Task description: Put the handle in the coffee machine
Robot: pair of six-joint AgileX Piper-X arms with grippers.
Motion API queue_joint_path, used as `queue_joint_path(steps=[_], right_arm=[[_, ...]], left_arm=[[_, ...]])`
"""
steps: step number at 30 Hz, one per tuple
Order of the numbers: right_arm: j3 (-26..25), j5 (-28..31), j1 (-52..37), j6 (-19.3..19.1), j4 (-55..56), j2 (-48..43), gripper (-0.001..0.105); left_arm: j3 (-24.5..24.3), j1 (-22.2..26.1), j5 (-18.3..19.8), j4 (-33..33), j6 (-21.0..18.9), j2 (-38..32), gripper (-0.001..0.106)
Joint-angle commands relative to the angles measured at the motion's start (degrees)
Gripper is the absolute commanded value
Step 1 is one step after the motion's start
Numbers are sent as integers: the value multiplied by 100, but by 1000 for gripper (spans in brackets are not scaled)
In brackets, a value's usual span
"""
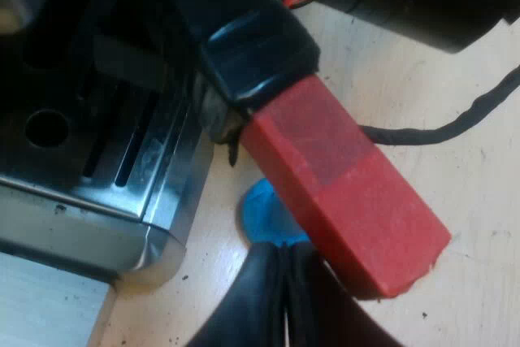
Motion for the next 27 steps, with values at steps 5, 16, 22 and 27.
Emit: queue_joint_path(steps=[5, 16, 22, 27], right_arm=[[-163, -163, 13, 36, -471, -280, 50], [96, 475, 200, -18, -139, -544, 51], [739, 462, 208, 347, -83, -990, 51], [1531, 338, 418, 643, 761, -1629, 51]], left_arm=[[23, -429, 581, 249, -25, -160, 0], [23, -757, 720, 249, -246, -160, 0], [23, -757, 785, 263, -258, -184, 0], [23, -779, 977, 264, -258, -367, 0]])
